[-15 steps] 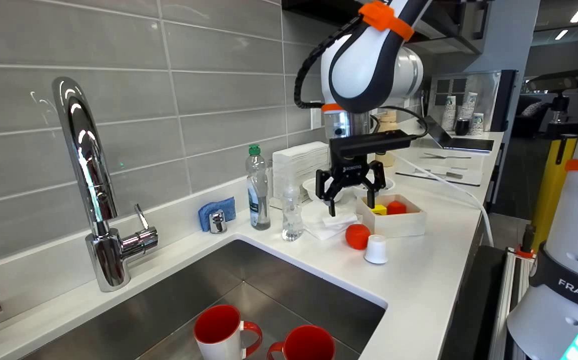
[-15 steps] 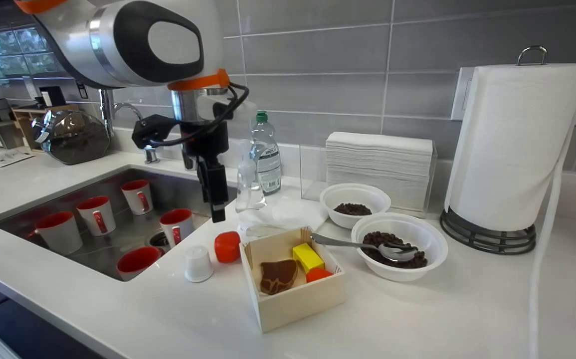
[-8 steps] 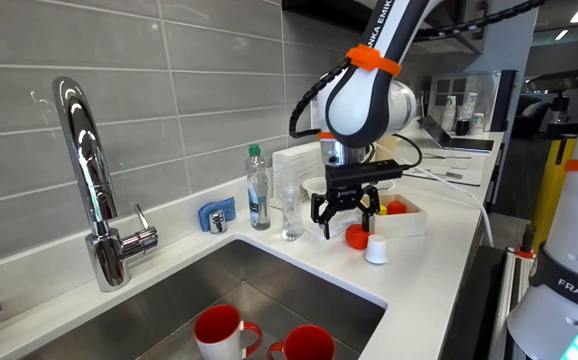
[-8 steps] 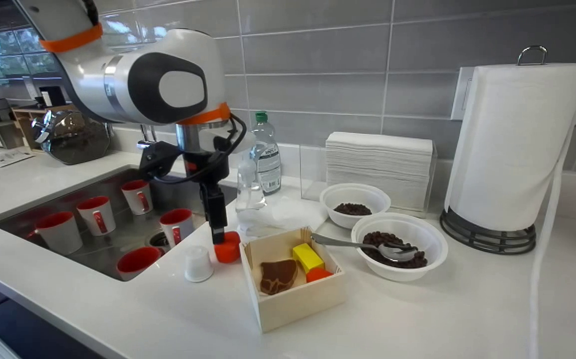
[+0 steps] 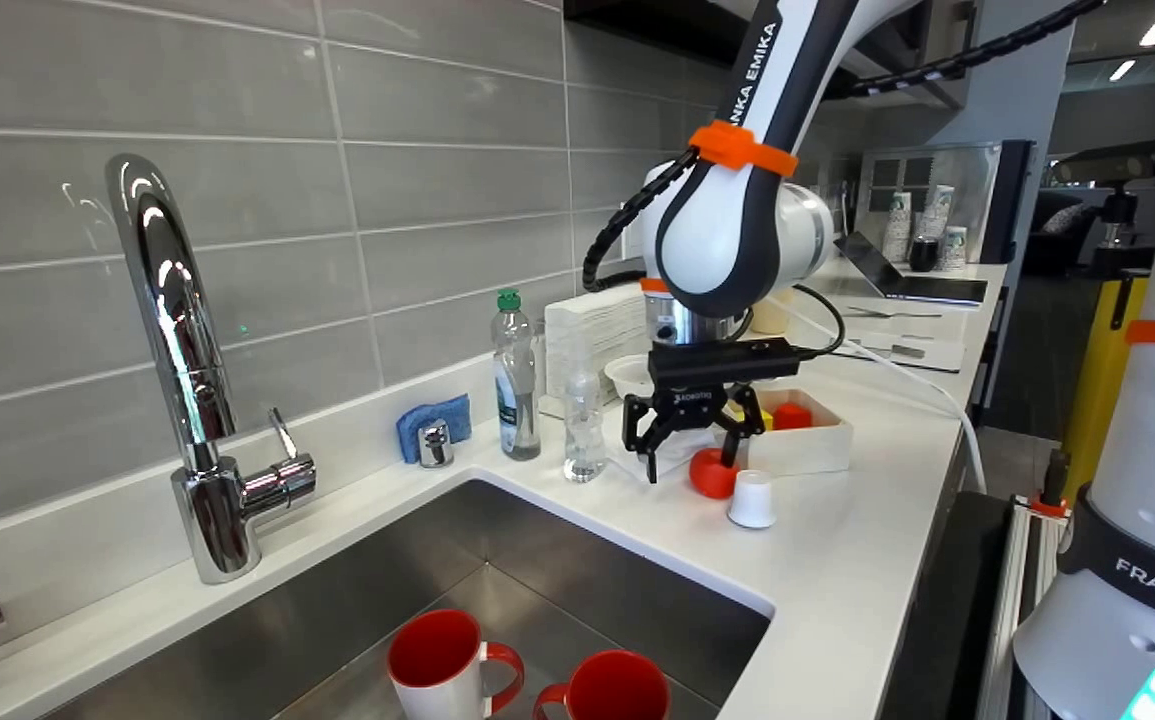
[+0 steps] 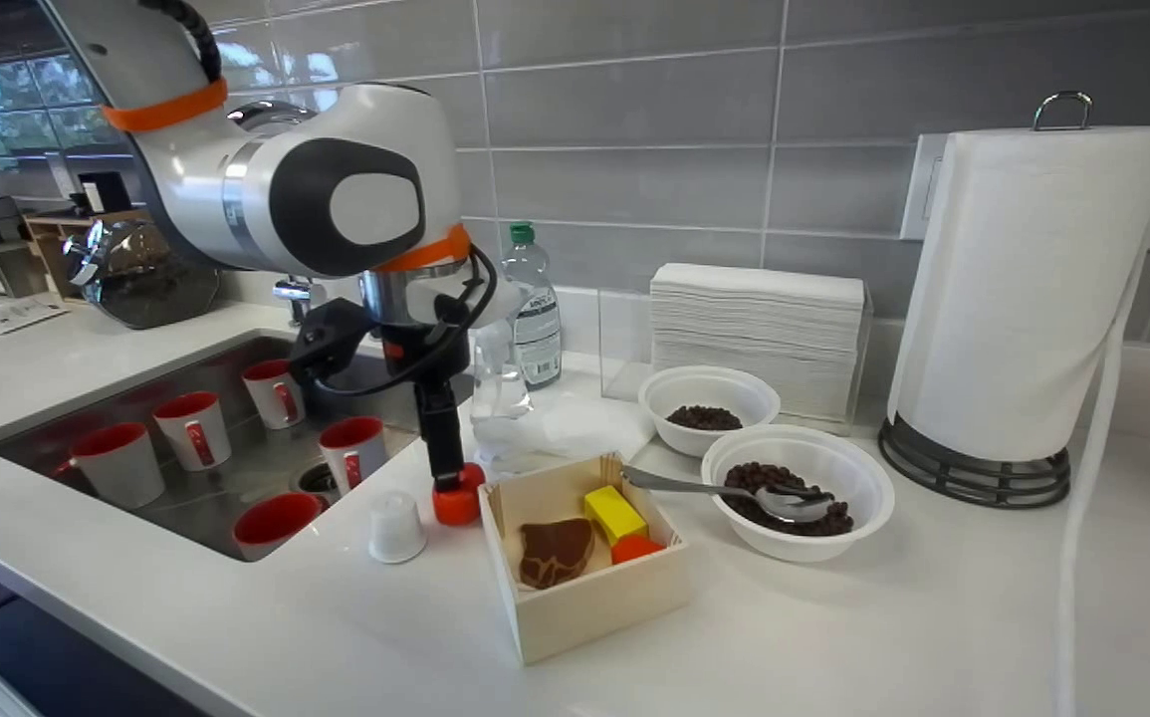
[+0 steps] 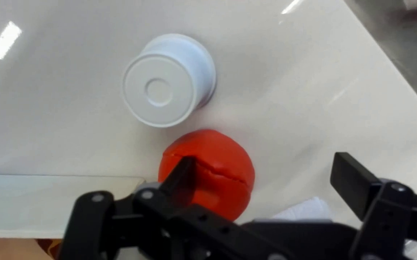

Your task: Put the orange bowl inside the white box

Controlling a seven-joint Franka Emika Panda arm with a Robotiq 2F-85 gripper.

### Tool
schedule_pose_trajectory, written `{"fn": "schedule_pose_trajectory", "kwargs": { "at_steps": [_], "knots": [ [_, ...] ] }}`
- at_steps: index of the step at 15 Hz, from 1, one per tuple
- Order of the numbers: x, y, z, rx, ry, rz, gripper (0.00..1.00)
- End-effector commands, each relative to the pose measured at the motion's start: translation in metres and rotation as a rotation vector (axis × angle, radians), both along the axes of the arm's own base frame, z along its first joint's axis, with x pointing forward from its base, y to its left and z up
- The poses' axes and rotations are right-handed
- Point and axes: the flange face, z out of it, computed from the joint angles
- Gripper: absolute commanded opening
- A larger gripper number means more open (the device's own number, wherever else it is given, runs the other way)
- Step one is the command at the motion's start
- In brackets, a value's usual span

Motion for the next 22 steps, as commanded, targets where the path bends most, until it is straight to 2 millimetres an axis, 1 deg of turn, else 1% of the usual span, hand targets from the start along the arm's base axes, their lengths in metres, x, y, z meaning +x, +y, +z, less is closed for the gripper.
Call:
{"fn": "schedule_pose_trajectory", "kwargs": {
  "at_steps": [1,3,8,12,14,17,22],
  "knots": [
    [0.001,-0.002,-0.004,-0.011,-0.011,-0.027,1.00],
    [0.000,-0.003,-0.005,-0.020,-0.005,-0.032,0.73],
    [0.000,-0.004,-0.003,-0.041,-0.006,-0.029,0.34],
    [0.002,-0.001,0.008,-0.059,-0.016,-0.015,0.03],
    [0.005,0.004,0.012,-0.066,-0.021,-0.003,0.00],
    [0.010,0.014,0.027,-0.084,-0.052,0.007,0.00],
    [0.017,0.040,0.068,-0.081,-0.116,0.037,0.00]
  ]
}}
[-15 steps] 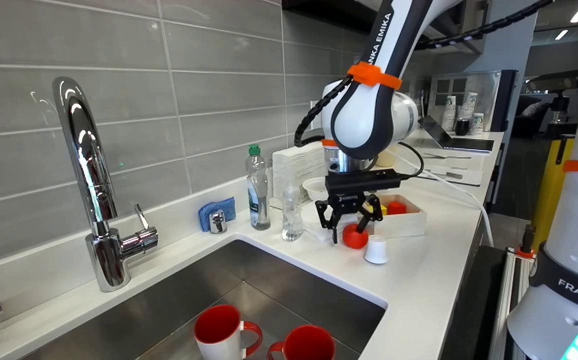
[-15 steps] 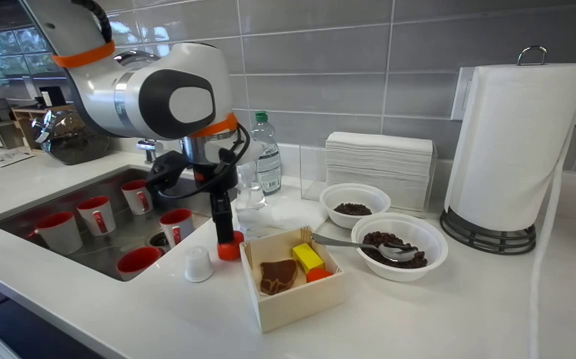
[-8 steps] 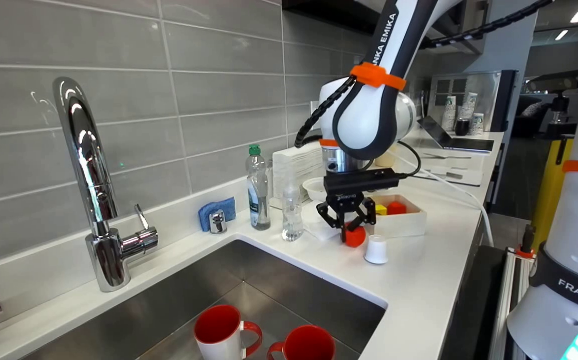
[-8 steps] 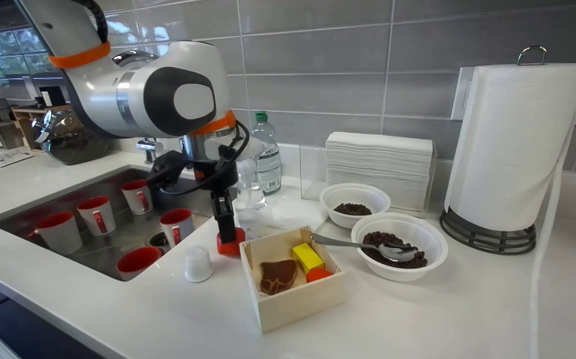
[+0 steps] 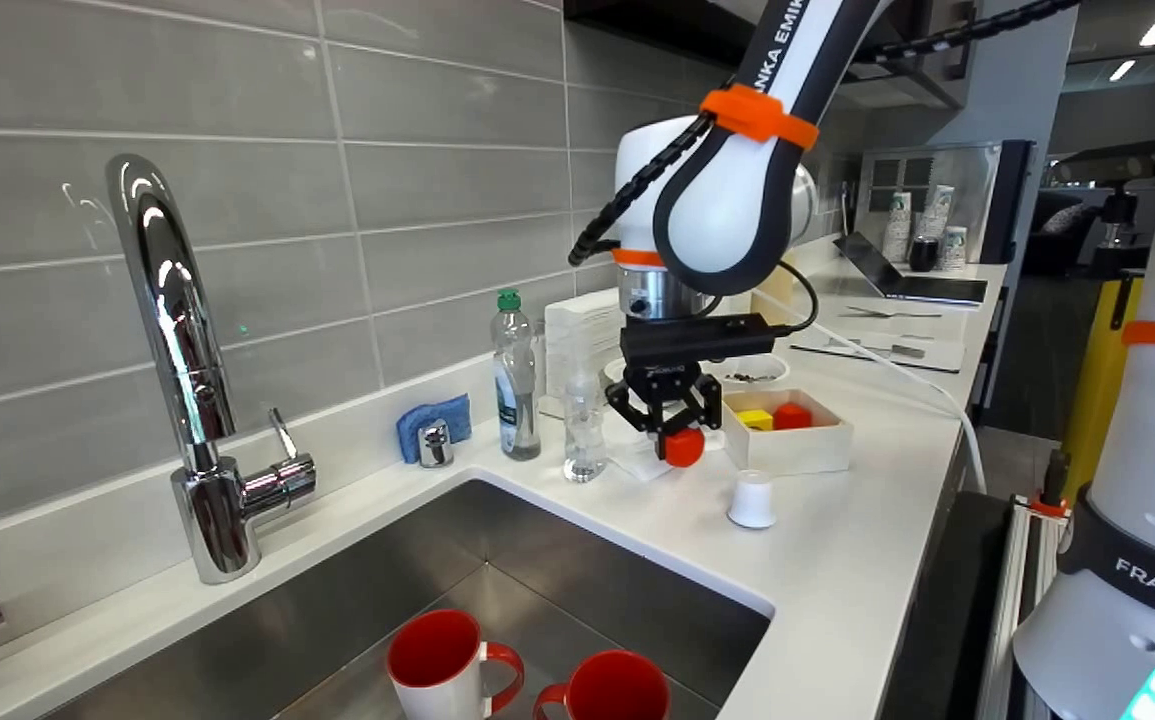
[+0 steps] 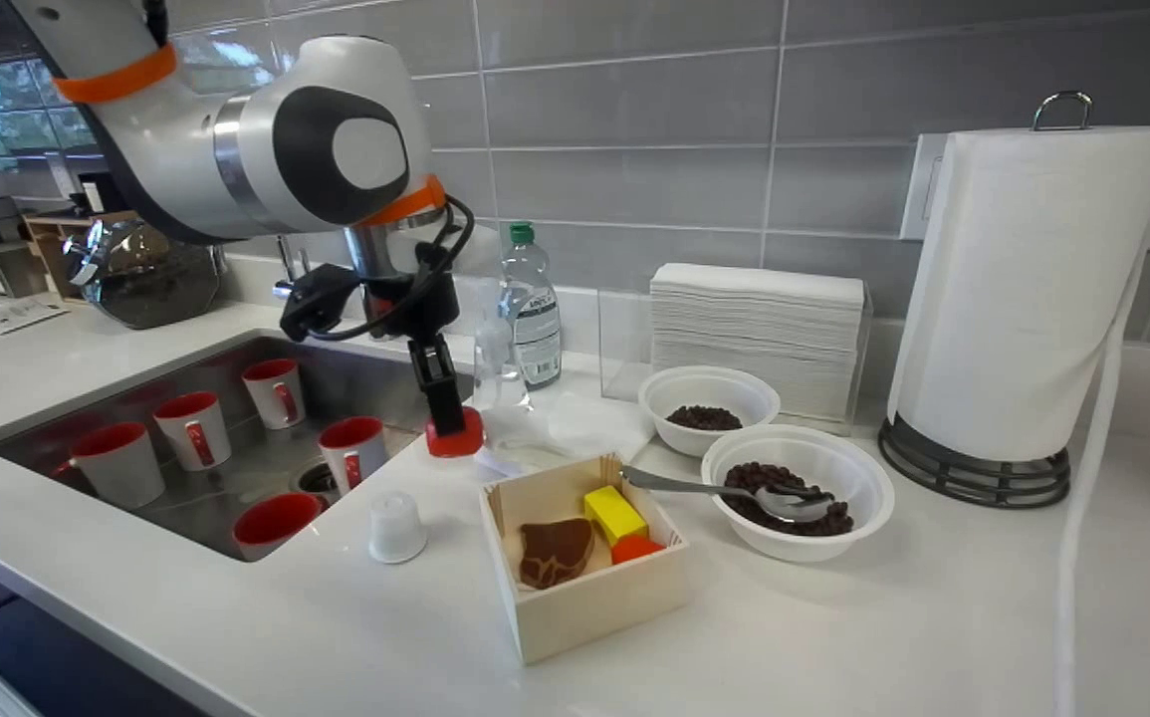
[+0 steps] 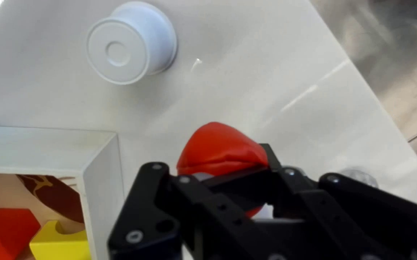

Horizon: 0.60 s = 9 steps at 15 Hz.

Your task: Put the orange bowl inside the white box

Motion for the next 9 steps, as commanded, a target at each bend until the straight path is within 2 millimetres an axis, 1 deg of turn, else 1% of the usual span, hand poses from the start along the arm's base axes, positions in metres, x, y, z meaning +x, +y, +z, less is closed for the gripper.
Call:
{"fn": "schedule_pose_trajectory", "kwargs": {
  "at_steps": [1,2,3,5,7,9],
  "knots": [
    [-0.009,0.017,0.039,-0.009,-0.038,0.006,0.00],
    [-0.008,0.018,0.047,-0.007,-0.043,-0.002,0.00],
    [-0.001,0.018,0.057,-0.009,-0.047,-0.016,0.00],
    [-0.009,0.005,0.071,-0.029,-0.065,-0.079,0.00],
    [-0.005,-0.015,0.084,-0.043,-0.078,-0.135,0.00],
    [-0.006,-0.040,0.089,-0.052,-0.089,-0.179,0.00]
  ]
}}
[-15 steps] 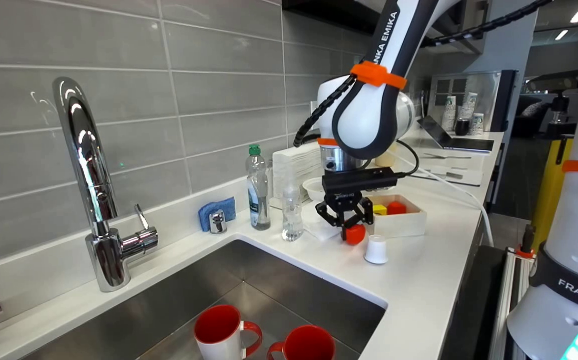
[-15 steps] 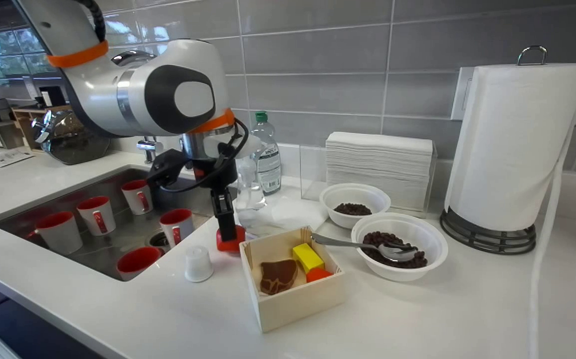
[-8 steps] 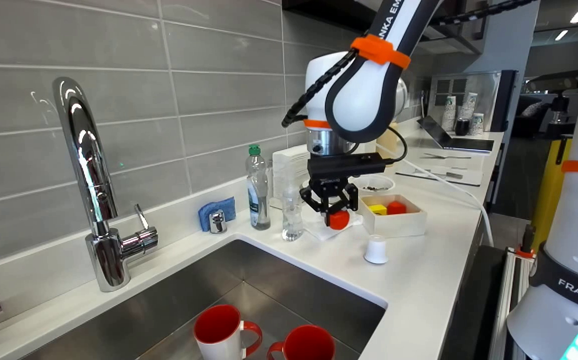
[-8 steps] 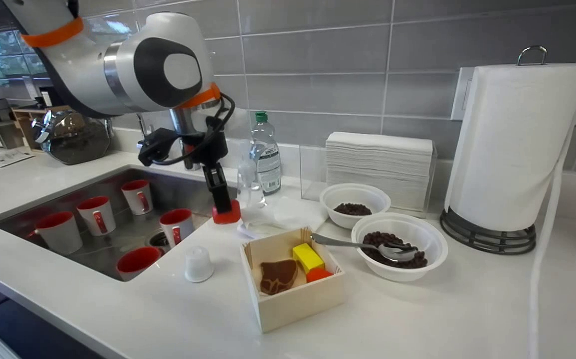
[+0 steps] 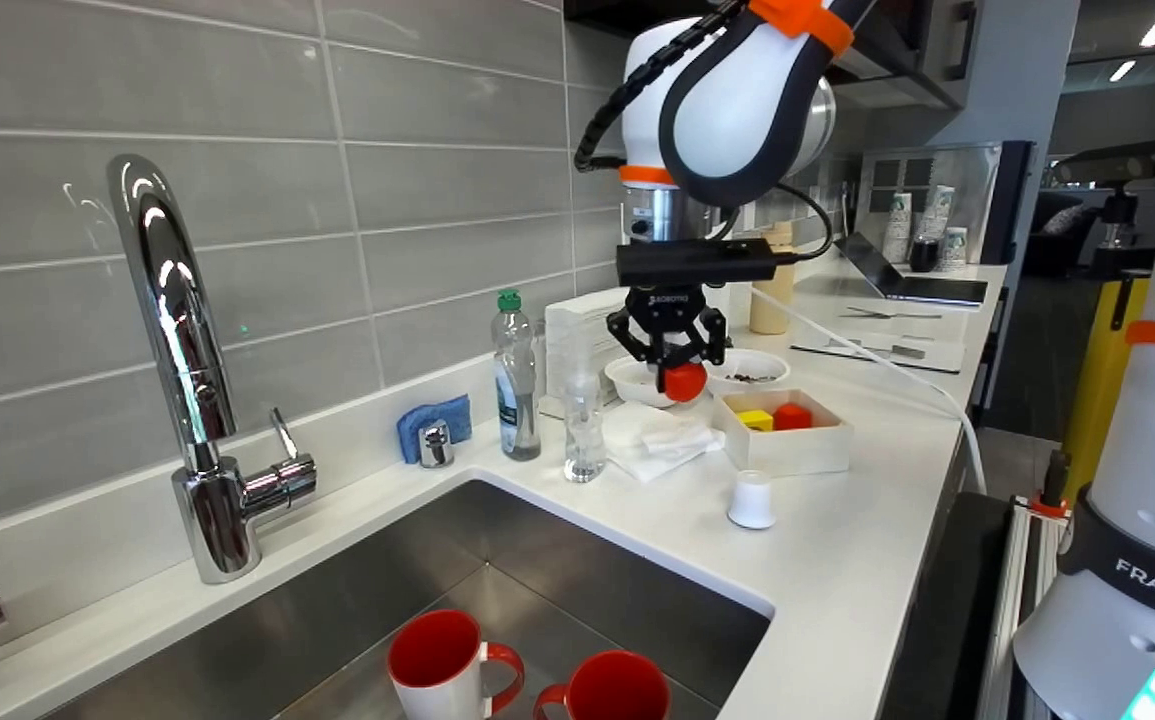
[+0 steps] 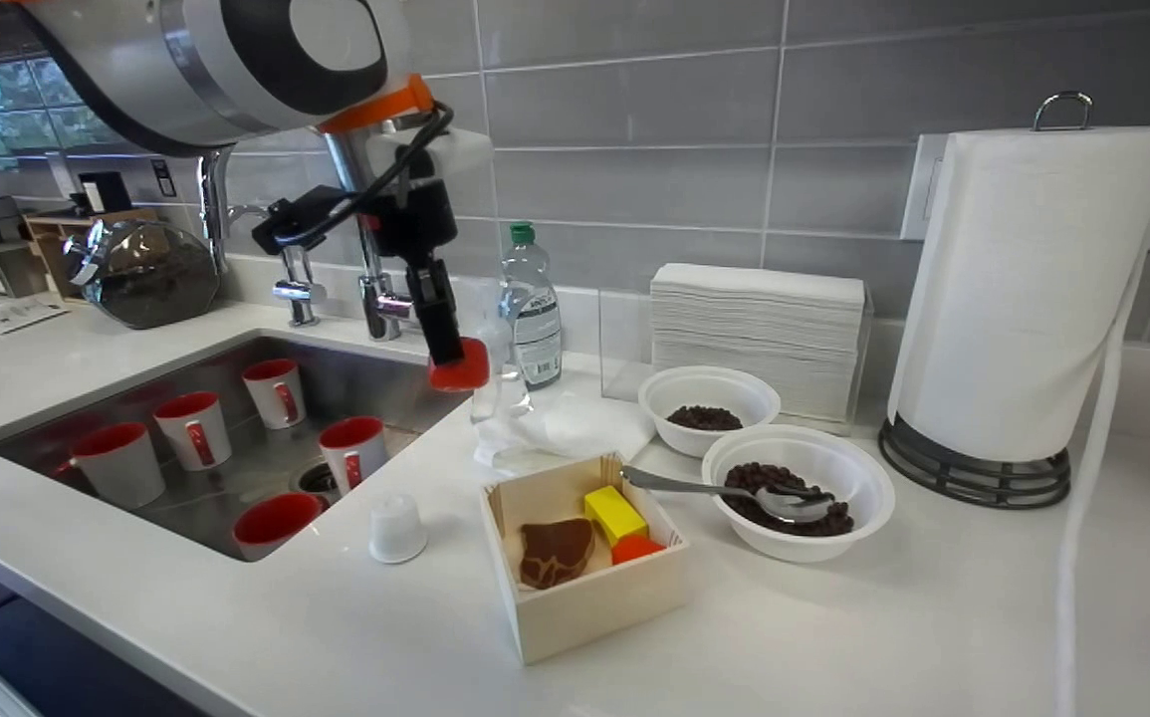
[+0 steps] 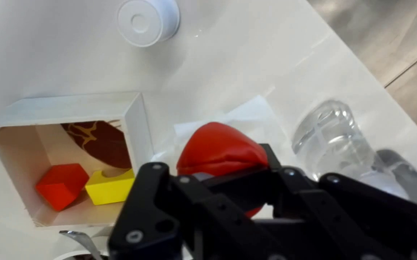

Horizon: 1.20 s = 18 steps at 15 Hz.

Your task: Put the orange bowl inside the white box

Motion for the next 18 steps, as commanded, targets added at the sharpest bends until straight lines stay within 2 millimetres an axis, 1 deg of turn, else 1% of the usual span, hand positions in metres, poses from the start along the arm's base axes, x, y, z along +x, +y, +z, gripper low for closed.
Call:
{"fn": "schedule_pose_trajectory", "kwargs": {
  "at_steps": [1,4,7,10,13,14,15,16,18],
  "knots": [
    [-0.004,-0.041,0.016,-0.018,-0.026,-0.084,0.00],
    [-0.004,-0.082,0.000,0.017,-0.033,-0.121,0.00],
    [-0.011,-0.116,-0.028,0.080,-0.025,-0.141,0.00],
    [-0.022,-0.136,-0.047,0.121,0.015,-0.146,0.00],
    [-0.032,-0.149,-0.061,0.134,0.060,-0.145,0.00],
    [-0.034,-0.151,-0.064,0.138,0.068,-0.142,0.24],
    [-0.035,-0.153,-0.066,0.137,0.068,-0.147,0.25],
    [-0.035,-0.155,-0.067,0.132,0.067,-0.153,0.31],
    [-0.035,-0.156,-0.065,0.135,0.059,-0.155,0.47]
  ]
}}
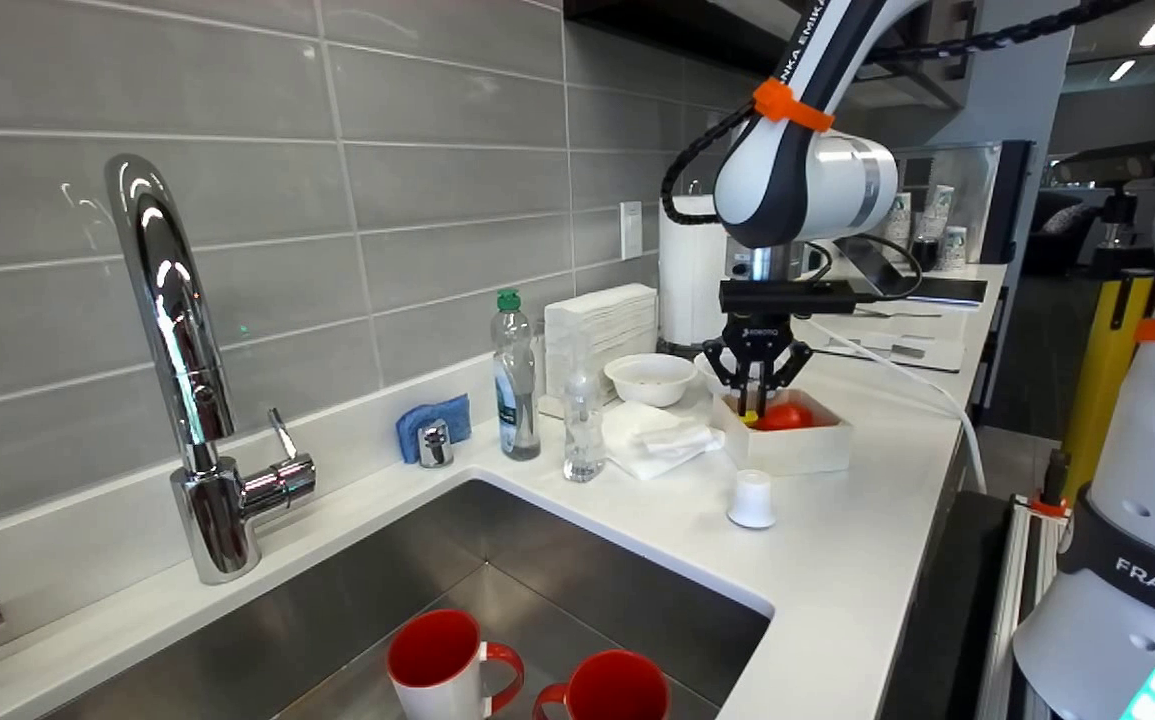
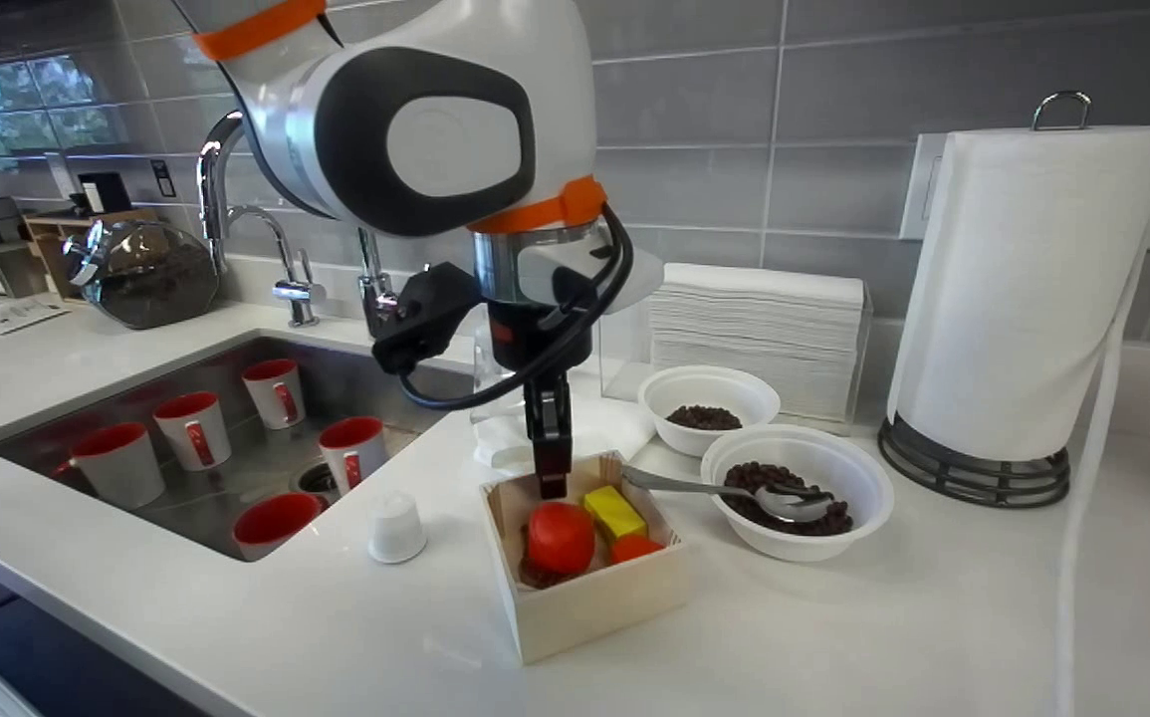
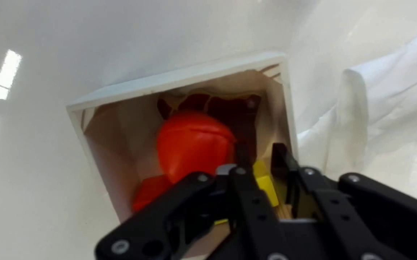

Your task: Put the orange bowl inside the white box

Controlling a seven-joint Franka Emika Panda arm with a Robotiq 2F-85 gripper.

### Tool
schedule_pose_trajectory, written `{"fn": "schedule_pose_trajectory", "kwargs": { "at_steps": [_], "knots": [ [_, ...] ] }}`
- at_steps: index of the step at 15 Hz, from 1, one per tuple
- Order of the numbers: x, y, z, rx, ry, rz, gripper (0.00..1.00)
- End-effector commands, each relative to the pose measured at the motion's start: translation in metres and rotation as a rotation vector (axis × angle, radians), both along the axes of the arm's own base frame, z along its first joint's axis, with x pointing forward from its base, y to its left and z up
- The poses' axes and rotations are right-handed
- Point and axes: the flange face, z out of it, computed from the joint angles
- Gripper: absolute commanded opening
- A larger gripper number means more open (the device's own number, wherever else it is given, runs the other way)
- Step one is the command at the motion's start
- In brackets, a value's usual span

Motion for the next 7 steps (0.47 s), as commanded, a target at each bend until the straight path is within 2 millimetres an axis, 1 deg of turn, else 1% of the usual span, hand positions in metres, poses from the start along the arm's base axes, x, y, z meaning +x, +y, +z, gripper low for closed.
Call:
{"fn": "schedule_pose_trajectory", "kwargs": {
  "at_steps": [1,3,6,7],
  "knots": [
    [0.001,-0.004,0.003,0.008,-0.028,-0.003,0.55],
    [0.003,-0.002,0.007,0.007,-0.035,0.002,0.68],
    [0.007,0.000,0.015,0.002,-0.047,0.014,0.92],
    [0.009,0.001,0.018,-0.002,-0.052,0.019,0.98]
  ]
}}
